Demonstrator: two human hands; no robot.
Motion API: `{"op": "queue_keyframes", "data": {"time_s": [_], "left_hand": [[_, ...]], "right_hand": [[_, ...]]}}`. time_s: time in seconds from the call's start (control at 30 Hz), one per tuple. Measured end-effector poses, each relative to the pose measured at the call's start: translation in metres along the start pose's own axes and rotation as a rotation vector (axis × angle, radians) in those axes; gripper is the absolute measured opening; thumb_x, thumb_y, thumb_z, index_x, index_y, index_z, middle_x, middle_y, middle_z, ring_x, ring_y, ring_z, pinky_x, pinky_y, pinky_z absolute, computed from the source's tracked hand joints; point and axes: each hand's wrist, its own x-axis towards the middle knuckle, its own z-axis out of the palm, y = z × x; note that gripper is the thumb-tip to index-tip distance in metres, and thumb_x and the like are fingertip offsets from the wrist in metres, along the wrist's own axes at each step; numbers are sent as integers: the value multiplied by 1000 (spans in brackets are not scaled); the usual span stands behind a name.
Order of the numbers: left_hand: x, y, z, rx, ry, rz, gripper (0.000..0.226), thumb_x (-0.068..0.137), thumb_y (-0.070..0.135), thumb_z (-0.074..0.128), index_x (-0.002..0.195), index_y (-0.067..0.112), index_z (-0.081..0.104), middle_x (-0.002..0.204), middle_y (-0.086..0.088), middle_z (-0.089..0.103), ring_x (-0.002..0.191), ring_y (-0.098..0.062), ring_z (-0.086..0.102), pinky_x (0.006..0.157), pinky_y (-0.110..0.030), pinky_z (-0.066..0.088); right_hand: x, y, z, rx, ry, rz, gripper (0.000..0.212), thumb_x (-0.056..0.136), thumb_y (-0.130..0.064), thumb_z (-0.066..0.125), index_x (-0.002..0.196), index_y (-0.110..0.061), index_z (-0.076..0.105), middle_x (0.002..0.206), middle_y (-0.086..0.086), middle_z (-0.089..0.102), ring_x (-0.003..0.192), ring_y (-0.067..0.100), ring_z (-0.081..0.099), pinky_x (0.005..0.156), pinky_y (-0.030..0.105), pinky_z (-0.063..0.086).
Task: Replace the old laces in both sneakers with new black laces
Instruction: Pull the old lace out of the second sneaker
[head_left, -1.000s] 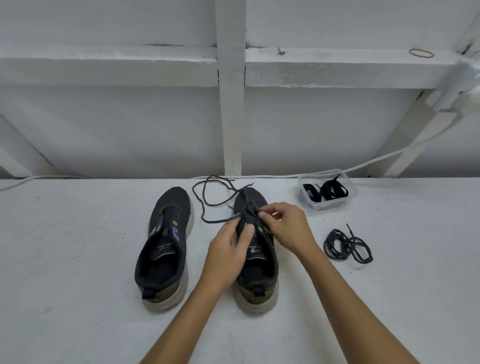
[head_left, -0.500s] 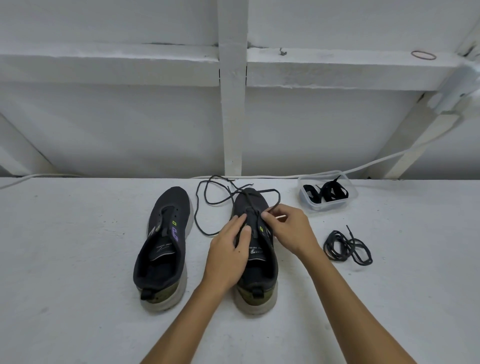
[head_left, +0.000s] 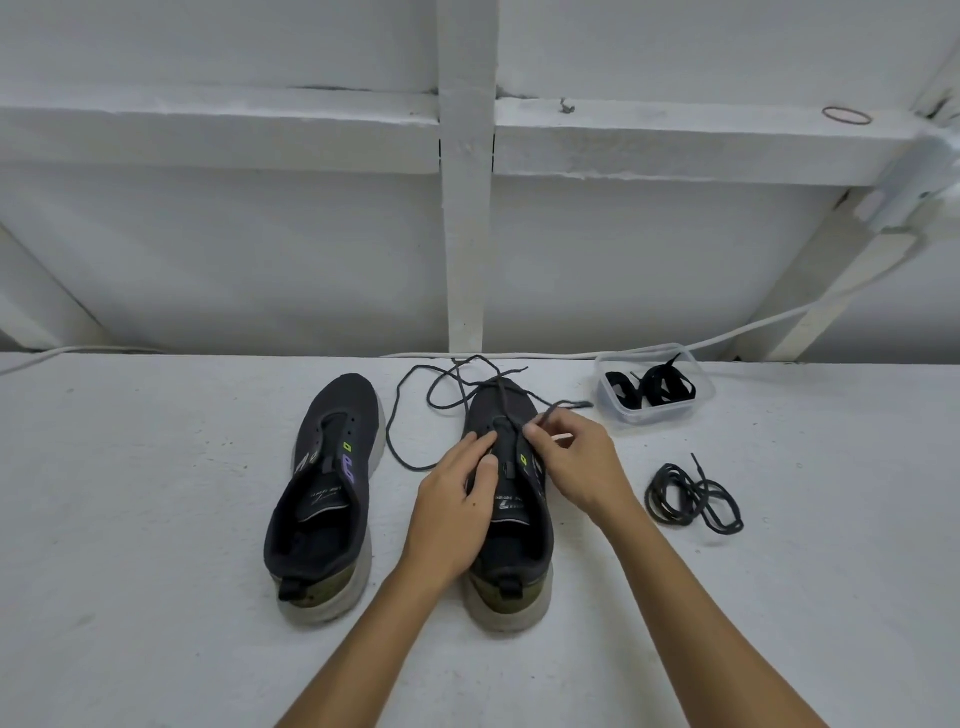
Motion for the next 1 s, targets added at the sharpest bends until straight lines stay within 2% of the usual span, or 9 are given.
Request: {"op": "queue_keyframes", "data": {"time_s": [0.17,0.33,0.47,0.57,0.67,0.77,0.83,0.9,1.0], "left_hand": [[0,-1,0,-11,-3,-3,38,104,33,43,140,33,55,151,13,46,140,0,36,118,-22,26],[1,-1,1,-9,5,5,37,104,32,45,140,31,56,151,11,47,140,-1,37,118,-22,27],[0,-1,1,-12,4,5,38,104,32,45,140,32,55,151,11,47,141,-2,37,119,-27,29],[0,0,1,-4,5,5,38,104,32,45,140,31,56,151,10,46,141,-2,36,118,-24,27],[0,0,0,-9,-6,-4,38,104,32,44,140,32,55,152,11,45,141,-1,36,120,-27,27],[-1,-1,-1,-26,-12,-11,38,104,32,43,141,32,54,152,12,45,141,-1,35,120,-28,27],[0,-1,0,-24,-12,-11,38,104,32,44,141,32,54,152,12,45,141,-2,36,120,-28,27],[0,-1,0,-21,-4,-8,38,104,33,44,140,32,55,151,11,46,141,-2,36,120,-28,28],[0,-1,1,-18,4,-5,38,104,32,45,140,32,55,151,11,46,140,-2,37,119,-26,28]], "right_hand": [[7,-8,-17,485,339,210,21,106,-31,51,98,-13,57,88,3,66,81,15,71,64,32,60],[-6,-1,-7,247,-24,229,20,92,-42,71,103,-25,73,99,1,72,83,12,70,65,25,57],[-4,5,1,121,41,84,4,89,-33,75,91,-30,75,84,-7,72,76,10,66,73,28,55],[3,0,-2,-61,45,-28,15,96,-19,65,83,-25,67,83,-8,68,76,11,65,71,22,50],[10,-9,-14,186,327,46,17,102,-13,56,88,-23,59,84,0,65,71,9,67,64,35,57],[10,-15,-29,429,596,128,5,103,-19,56,99,-18,59,86,-1,65,73,9,67,57,26,57],[5,-12,-22,386,489,205,17,100,-30,62,106,-14,59,93,0,66,77,15,71,59,29,60],[-1,-8,-5,266,274,308,36,89,-48,71,97,-13,67,84,1,71,77,20,74,67,37,64],[-5,-2,11,155,127,232,31,84,-52,72,81,-22,76,78,-6,75,76,12,72,80,38,61]]}}
